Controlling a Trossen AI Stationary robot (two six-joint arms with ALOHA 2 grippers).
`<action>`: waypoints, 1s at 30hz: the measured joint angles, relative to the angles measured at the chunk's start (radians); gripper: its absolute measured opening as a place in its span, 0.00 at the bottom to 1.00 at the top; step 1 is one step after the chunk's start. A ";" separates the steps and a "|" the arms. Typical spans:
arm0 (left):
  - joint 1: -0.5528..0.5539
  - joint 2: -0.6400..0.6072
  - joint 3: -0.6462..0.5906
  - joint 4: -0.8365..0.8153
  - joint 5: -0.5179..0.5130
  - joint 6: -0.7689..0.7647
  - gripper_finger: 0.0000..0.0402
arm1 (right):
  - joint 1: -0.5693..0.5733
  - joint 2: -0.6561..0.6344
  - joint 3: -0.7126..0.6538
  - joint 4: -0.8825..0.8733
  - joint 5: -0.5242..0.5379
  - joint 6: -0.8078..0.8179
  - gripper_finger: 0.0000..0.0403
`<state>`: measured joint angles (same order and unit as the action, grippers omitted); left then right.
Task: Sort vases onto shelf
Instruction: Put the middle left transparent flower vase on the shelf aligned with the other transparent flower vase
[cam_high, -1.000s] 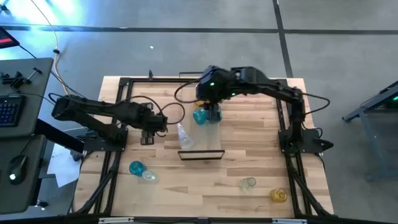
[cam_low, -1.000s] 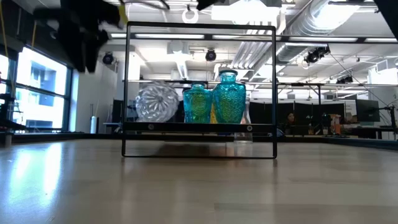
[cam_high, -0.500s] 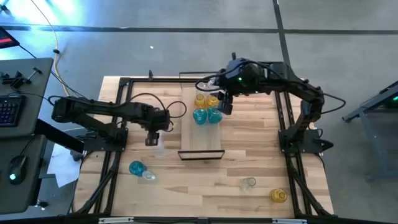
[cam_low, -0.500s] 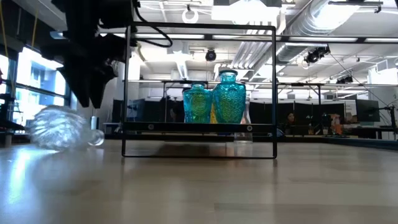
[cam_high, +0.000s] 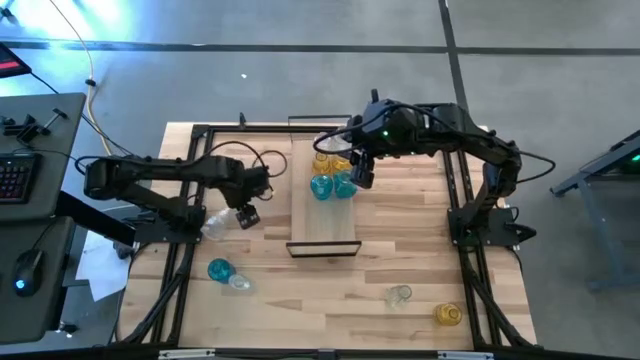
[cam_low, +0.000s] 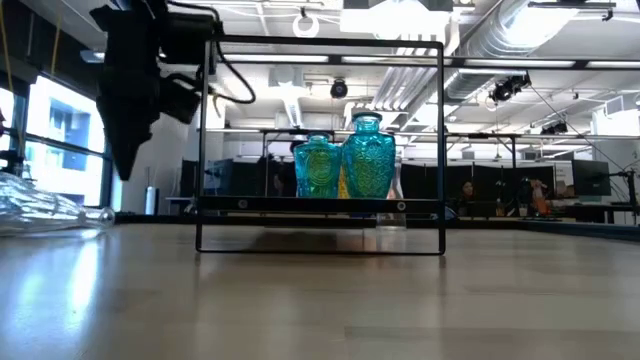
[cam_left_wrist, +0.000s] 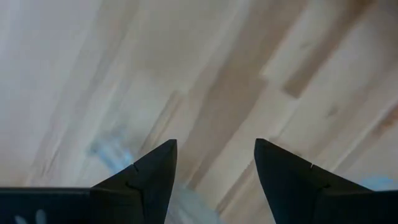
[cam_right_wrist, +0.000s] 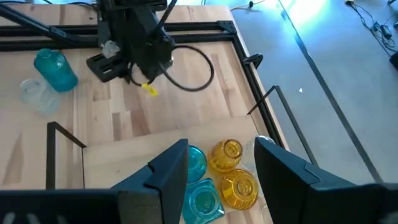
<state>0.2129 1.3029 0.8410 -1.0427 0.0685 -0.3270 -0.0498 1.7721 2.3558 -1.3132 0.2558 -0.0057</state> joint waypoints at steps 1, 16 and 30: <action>0.007 0.000 0.000 -0.028 -0.011 -0.022 0.51 | 0.000 0.000 0.000 -0.001 0.000 -0.004 0.41; 0.092 0.000 0.000 -0.160 -0.161 -0.411 0.57 | 0.000 0.000 0.000 -0.043 -0.001 -0.105 0.41; 0.108 0.000 -0.156 -0.083 -0.101 -0.630 0.65 | 0.000 -0.017 -0.001 -0.052 0.000 -0.256 0.41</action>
<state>0.3212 1.3033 0.6845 -1.1256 -0.0328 -0.9573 -0.0498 1.7553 2.3550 -1.3651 0.2554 -0.2621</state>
